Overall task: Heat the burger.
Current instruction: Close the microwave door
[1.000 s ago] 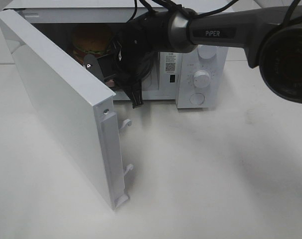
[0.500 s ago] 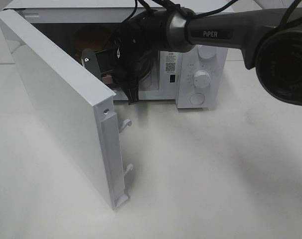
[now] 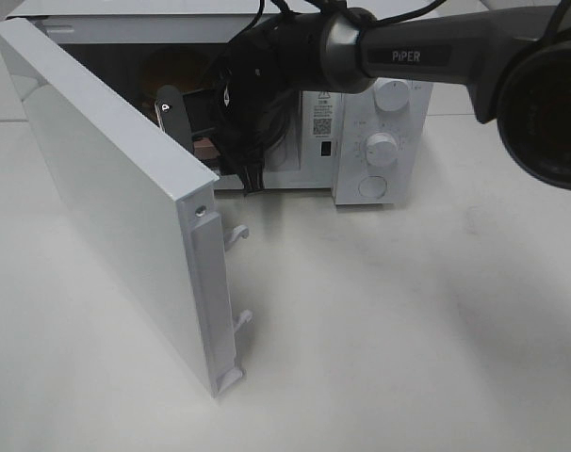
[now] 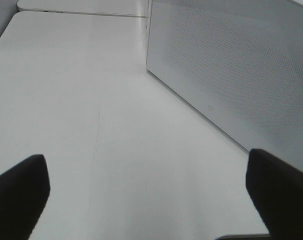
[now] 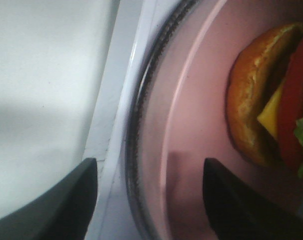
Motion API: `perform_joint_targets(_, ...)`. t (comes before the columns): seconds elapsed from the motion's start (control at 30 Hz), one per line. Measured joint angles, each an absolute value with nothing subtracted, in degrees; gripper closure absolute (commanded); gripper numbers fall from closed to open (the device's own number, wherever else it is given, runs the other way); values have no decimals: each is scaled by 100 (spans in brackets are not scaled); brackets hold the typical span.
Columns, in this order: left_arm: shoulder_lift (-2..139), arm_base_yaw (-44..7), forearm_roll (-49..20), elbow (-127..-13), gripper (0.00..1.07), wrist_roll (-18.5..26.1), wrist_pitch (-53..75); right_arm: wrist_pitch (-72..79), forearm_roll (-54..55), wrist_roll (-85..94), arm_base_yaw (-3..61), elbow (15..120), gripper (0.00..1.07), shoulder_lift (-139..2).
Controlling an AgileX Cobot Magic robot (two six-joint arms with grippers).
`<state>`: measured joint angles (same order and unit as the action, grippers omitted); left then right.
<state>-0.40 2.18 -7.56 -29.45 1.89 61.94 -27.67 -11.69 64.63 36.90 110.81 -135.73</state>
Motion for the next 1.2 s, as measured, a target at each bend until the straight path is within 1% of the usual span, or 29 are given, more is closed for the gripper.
perform_joint_targets(0.13, -40, 218, -756, -2945, 6, 189, 6194, -2613, -1077, 6583, 3690, 10709, 45, -13373)
perform_joint_targets(0.17, -40, 218, -756, -2945, 6, 189, 6194, -2441, -1037, 6681, 3690, 10405, 45, -13235)
perform_joint_targets(0.23, -40, 218, -756, -2945, 6, 189, 6194, -2384, -1031, 6715, 3690, 10285, 45, -13189)
perform_joint_targets(0.27, -40, 218, -756, -2945, 6, 189, 6194, -2252, -1031, 6761, 3690, 10021, 45, -13046)
perform_joint_targets(0.47, -40, 218, -756, -2945, 6, 189, 6194, -2051, -1031, 6772, 3690, 9477, 43, -12708)
perform_joint_targets(0.5, -40, 218, -756, -2945, 6, 189, 6194, -1960, -1031, 6772, 3690, 9265, 42, -12594)
perform_joint_targets(0.57, -40, 218, -756, -2945, 6, 189, 6194, -1925, -1031, 6772, 3690, 9173, 41, -12536)
perform_joint_targets(0.6, -40, 218, -756, -2945, 6, 189, 6194, -1851, -1031, 6772, 3690, 8990, 38, -12433)
perform_joint_targets(0.63, -40, 218, -756, -2945, 6, 189, 6194, -1851, -1031, 6772, 3690, 8990, 38, -12433)
perform_joint_targets(0.67, -40, 218, -756, -2945, 6, 189, 6194, -1793, -1026, 6767, 3690, 8846, 36, -12324)
perform_joint_targets(0.83, -40, 218, -756, -2945, 6, 189, 6194, -1673, -1020, 6572, 3690, 8537, 31, -12055)
perform_joint_targets(1.07, -40, 218, -756, -2945, 6, 189, 6194, -1495, -1020, 6274, 3638, 8039, 31, -11688)
perform_joint_targets(1.2, -40, 218, -756, -2945, 6, 189, 6194, -1461, -1020, 6257, 3575, 7529, 31, -11304)
